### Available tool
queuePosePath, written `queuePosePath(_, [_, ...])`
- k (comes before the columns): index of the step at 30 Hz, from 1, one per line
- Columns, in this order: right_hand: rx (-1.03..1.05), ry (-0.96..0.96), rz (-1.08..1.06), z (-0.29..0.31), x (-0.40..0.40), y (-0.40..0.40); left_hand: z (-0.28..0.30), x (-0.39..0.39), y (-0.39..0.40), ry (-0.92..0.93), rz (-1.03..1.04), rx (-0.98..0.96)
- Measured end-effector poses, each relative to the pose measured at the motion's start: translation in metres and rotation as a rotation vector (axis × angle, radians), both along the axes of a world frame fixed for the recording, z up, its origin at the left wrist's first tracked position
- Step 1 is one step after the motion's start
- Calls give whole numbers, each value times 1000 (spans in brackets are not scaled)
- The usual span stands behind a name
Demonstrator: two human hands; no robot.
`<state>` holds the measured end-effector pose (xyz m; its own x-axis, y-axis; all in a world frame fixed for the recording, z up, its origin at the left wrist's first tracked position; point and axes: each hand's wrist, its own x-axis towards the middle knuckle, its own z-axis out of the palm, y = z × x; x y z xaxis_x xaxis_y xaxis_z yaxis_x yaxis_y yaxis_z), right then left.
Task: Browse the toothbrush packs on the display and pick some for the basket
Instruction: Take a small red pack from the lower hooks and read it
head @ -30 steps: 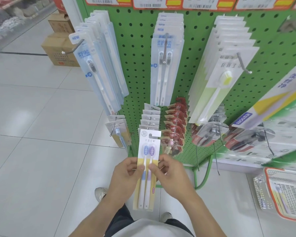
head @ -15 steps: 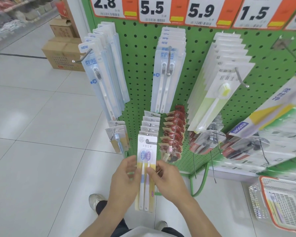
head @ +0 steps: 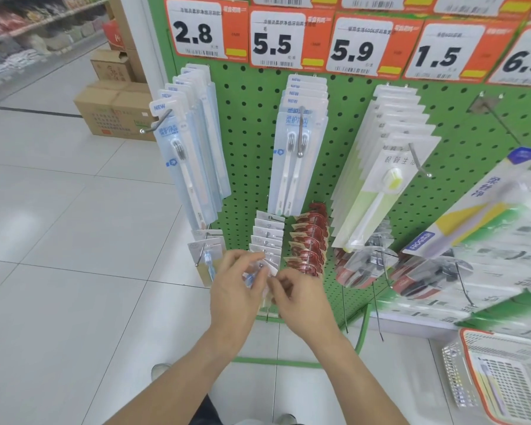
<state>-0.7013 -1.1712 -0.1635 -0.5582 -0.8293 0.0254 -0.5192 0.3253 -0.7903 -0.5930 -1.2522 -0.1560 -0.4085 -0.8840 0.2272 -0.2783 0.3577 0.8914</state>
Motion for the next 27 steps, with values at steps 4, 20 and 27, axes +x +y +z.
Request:
queuePosePath(4, [-63,-14,-101,14,-9,-6,-2,-10,-3,41,22,-28])
queuePosePath(20, [-161,-228,-326,19,-17,11,-9,-38,-17,-46,36,-68])
queuePosePath(27, [-202,-209,-362,20,-26,24,-5,-34,-15,-98,2,-33])
